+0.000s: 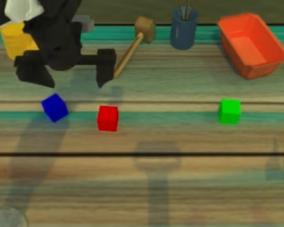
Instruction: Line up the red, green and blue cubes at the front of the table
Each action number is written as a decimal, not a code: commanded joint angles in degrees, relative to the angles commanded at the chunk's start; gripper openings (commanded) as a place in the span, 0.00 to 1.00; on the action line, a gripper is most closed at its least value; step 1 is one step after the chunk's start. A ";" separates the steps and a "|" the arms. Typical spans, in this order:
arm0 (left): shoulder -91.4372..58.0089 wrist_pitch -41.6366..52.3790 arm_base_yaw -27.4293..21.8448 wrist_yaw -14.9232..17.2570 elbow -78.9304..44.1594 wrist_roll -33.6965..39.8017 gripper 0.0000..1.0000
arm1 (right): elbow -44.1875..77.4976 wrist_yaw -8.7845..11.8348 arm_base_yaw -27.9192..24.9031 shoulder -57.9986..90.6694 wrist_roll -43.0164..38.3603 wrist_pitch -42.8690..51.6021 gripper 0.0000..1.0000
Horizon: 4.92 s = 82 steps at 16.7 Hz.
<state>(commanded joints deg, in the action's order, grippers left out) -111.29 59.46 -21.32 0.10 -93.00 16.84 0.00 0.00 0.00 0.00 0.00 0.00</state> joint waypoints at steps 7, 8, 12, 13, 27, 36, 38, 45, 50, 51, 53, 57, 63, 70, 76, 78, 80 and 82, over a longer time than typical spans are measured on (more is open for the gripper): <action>-19.98 10.16 -4.03 0.13 -18.18 3.10 1.00 | 0.00 0.00 0.00 0.00 0.00 0.00 1.00; -20.56 10.48 -4.17 0.14 -18.83 3.20 1.00 | 0.00 0.00 0.00 0.00 0.00 0.00 1.00; -20.66 10.54 -4.20 0.14 -18.94 3.22 1.00 | 0.00 0.00 0.00 0.00 0.00 0.00 1.00; -20.57 10.42 -3.89 0.15 -18.79 3.17 1.00 | 0.00 0.00 0.00 0.00 0.00 0.00 1.00; -26.39 -6.23 -4.12 0.20 -7.91 3.08 1.00 | 0.00 0.00 0.00 0.00 0.00 0.00 1.00; -26.39 -6.23 -4.12 0.20 -7.91 3.08 0.32 | 0.00 0.00 0.00 0.00 0.00 0.00 1.00; -26.39 -6.23 -4.12 0.20 -7.91 3.08 0.17 | 0.00 0.00 0.00 0.00 0.00 0.00 1.00; -26.39 -6.23 -4.12 0.20 -7.91 3.08 0.00 | 0.00 0.00 0.00 0.00 0.00 0.00 1.00; -24.49 -5.35 -3.96 -0.39 -8.51 2.67 0.00 | 0.00 0.00 0.00 0.00 0.00 0.00 1.00; -24.27 -4.56 -3.86 -0.39 -9.25 2.74 0.00 | 0.00 0.00 0.00 0.00 0.00 0.00 1.00; -23.26 -1.17 -3.38 -0.40 -11.62 3.00 0.00 | 0.00 0.00 0.00 0.00 0.00 0.00 1.00; -20.74 6.91 -2.94 -0.43 -16.62 2.84 0.00 | 0.00 0.00 0.00 0.00 0.00 0.00 1.00; -20.29 7.48 -3.28 -0.46 -16.99 2.78 0.00 | 0.00 0.00 0.00 0.00 0.00 0.00 1.00; -7.29 3.52 -10.85 -0.75 -0.15 12.90 0.00 | 0.00 0.00 0.00 0.00 0.00 0.00 1.00; 7.61 -0.86 -20.23 -1.07 20.15 24.18 0.00 | 0.00 0.00 0.00 0.00 0.00 0.00 1.00; 9.86 -1.59 -21.76 -1.15 22.49 25.99 0.00 | 0.00 0.00 0.00 0.00 0.00 0.00 1.00; 10.10 -1.67 -21.93 -1.16 22.73 26.19 0.00 | 0.00 0.00 0.00 0.00 0.00 0.00 1.00; 9.87 -1.51 -21.66 -1.15 22.62 26.01 0.00 | 0.00 0.00 0.00 0.00 0.00 0.00 1.00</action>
<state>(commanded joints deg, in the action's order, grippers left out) -101.42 57.94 -42.98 -1.06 -70.38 42.85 0.00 0.00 0.00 0.00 0.00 0.00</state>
